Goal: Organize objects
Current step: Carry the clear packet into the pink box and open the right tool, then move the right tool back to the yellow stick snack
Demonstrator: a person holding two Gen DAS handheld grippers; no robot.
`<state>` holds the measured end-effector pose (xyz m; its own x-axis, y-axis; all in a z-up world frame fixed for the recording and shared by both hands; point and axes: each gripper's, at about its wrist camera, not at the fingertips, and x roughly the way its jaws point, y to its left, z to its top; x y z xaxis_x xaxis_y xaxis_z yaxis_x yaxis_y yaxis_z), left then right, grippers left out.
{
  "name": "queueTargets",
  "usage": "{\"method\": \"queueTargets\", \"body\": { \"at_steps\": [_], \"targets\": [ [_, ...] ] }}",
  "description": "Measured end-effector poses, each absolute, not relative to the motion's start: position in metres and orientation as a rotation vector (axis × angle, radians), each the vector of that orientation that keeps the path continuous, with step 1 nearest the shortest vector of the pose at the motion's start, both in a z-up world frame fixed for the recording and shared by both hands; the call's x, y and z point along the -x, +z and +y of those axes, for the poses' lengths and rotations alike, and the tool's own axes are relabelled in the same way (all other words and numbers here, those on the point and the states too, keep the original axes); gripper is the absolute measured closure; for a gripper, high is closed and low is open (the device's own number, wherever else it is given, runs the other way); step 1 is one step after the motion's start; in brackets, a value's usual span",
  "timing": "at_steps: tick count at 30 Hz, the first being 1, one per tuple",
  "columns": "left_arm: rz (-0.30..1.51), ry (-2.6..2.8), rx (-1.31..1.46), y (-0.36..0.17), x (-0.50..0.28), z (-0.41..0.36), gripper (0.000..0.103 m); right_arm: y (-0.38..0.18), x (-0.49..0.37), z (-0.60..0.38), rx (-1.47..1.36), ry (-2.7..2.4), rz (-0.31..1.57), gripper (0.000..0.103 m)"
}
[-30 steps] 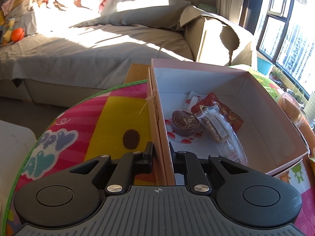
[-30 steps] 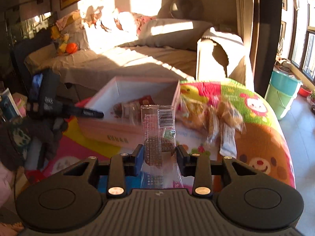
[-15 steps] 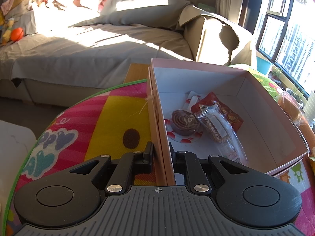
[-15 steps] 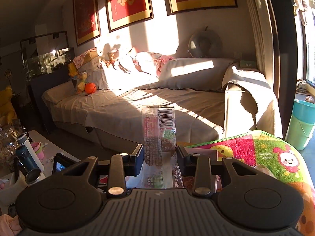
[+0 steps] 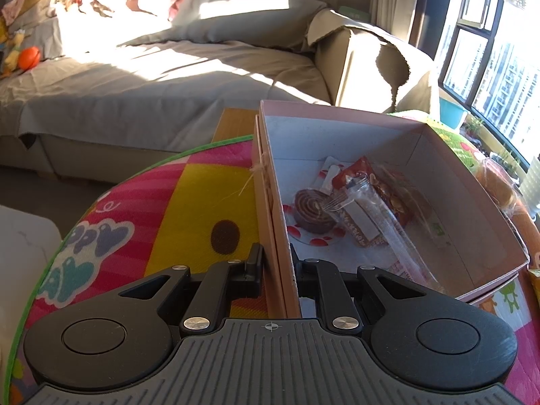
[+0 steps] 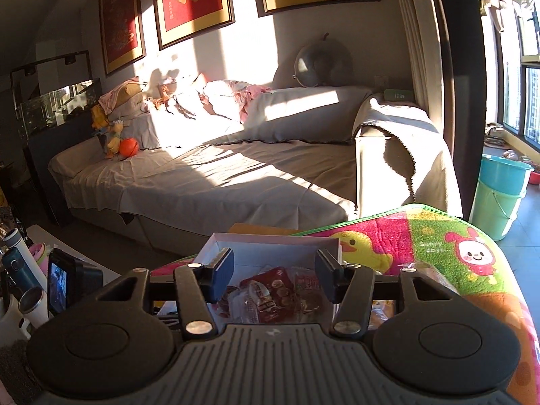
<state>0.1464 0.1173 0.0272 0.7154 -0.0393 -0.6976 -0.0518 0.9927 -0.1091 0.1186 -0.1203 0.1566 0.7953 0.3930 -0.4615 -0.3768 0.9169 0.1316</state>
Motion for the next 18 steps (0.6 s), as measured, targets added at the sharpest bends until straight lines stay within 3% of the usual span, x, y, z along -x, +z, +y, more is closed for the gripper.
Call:
{"method": "queueTargets", "body": {
  "at_steps": [13, 18],
  "targets": [
    [0.774, 0.007, 0.125, 0.027, -0.147, 0.117, 0.088, 0.087, -0.071, -0.193, 0.136, 0.130, 0.628, 0.023],
    [0.775, 0.007, 0.125, 0.028, -0.147, 0.117, 0.088, 0.064, -0.067, -0.219, 0.079, 0.049, 0.699, 0.019]
  ]
}}
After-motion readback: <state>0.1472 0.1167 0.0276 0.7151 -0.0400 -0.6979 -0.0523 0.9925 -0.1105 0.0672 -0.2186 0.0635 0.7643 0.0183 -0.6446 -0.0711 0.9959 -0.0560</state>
